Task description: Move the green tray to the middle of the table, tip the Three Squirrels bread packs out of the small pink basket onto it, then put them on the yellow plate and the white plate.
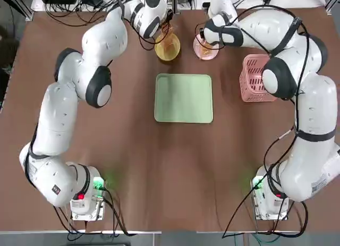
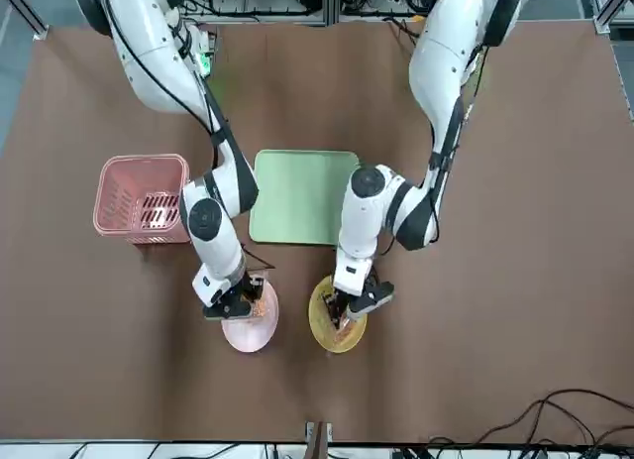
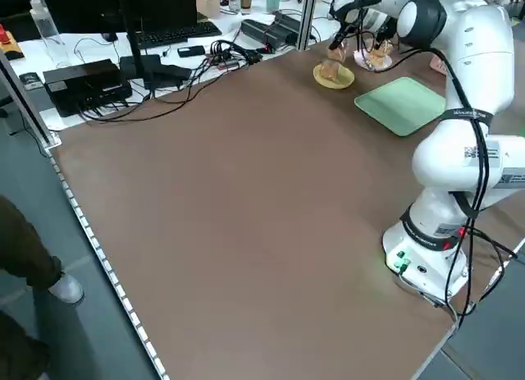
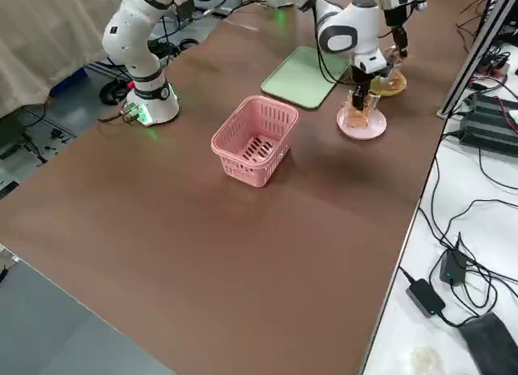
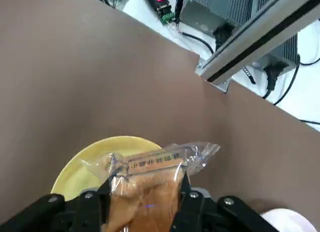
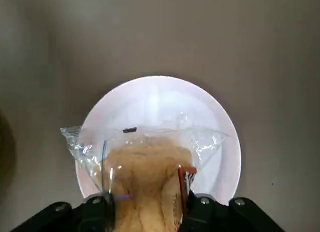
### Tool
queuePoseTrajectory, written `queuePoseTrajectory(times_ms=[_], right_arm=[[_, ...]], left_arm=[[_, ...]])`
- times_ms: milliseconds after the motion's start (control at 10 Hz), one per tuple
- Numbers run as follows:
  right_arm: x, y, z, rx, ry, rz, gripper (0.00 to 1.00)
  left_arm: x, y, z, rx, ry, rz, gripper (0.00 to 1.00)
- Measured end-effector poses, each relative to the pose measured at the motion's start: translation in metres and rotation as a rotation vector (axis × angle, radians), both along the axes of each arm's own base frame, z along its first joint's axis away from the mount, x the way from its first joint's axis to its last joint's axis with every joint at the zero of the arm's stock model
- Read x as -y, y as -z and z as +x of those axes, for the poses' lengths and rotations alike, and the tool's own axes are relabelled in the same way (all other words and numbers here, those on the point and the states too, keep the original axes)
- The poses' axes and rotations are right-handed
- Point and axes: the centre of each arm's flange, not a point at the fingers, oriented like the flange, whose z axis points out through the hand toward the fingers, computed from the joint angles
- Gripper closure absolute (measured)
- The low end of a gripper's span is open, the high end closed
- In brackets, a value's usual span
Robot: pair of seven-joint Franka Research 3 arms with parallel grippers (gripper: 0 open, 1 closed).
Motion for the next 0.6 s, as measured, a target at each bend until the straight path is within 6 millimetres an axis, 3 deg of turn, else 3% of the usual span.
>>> queuePoseTrajectory(times_ms=[400,600], right_arm=[[0.0,0.0,0.002,0.006,-0.008,0.001,0.53],[0.001,0.005,0.002,0.006,-0.008,0.0,0.24]], left_arm=[[-0.003,0.025,0.003,-0.001,0.002,0.013,0.5],[-0.002,0.029,0.002,-0.003,0.004,0.015,0.48]])
